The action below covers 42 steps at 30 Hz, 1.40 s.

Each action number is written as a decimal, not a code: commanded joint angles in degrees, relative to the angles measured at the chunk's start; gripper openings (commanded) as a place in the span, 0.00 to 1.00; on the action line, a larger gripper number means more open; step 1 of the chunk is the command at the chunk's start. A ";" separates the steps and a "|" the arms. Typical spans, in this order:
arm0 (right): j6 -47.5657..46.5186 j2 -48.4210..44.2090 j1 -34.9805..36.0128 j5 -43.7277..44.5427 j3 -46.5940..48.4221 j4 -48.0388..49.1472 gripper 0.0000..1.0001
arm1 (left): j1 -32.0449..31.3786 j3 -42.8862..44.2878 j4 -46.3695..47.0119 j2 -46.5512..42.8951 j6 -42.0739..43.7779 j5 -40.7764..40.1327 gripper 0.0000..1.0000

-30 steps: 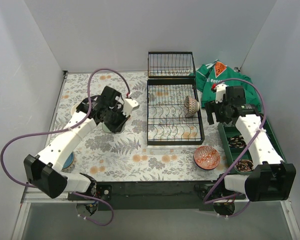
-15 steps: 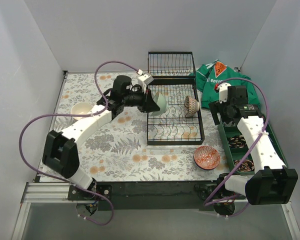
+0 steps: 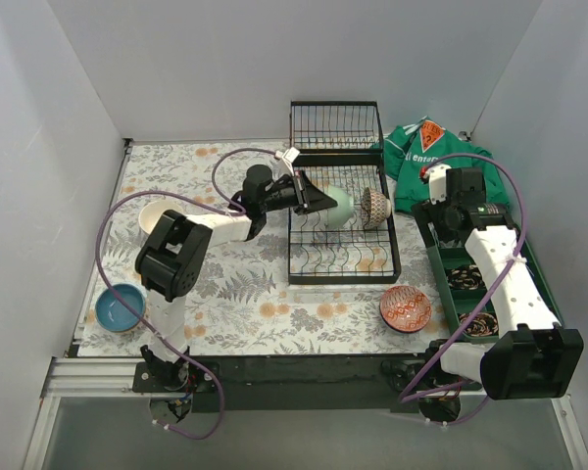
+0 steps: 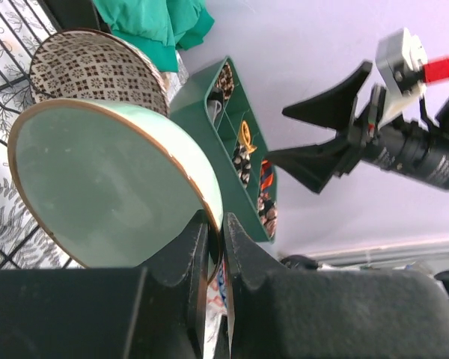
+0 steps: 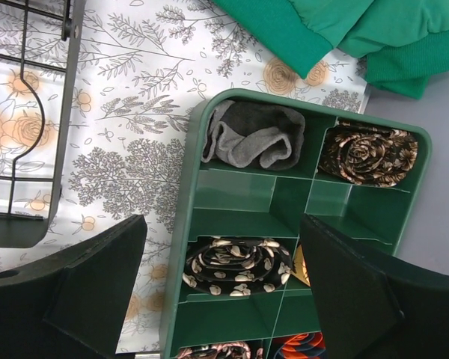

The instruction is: Load the bowls into the dish rack

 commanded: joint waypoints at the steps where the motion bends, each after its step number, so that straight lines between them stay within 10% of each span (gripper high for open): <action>1: -1.46 -0.96 -0.52 1.61 0.04 -0.48 0.91 | -0.48 5.50 10.85 1.28 -8.64 -0.81 0.00; 26: -4.36 3.17 -2.27 3.72 4.34 -3.38 0.91 | -3.11 15.79 17.17 16.13 -17.25 -0.29 0.00; 42: -4.80 4.48 -2.36 2.76 0.92 -4.44 0.90 | -4.70 15.17 37.21 22.99 -29.65 -0.20 0.00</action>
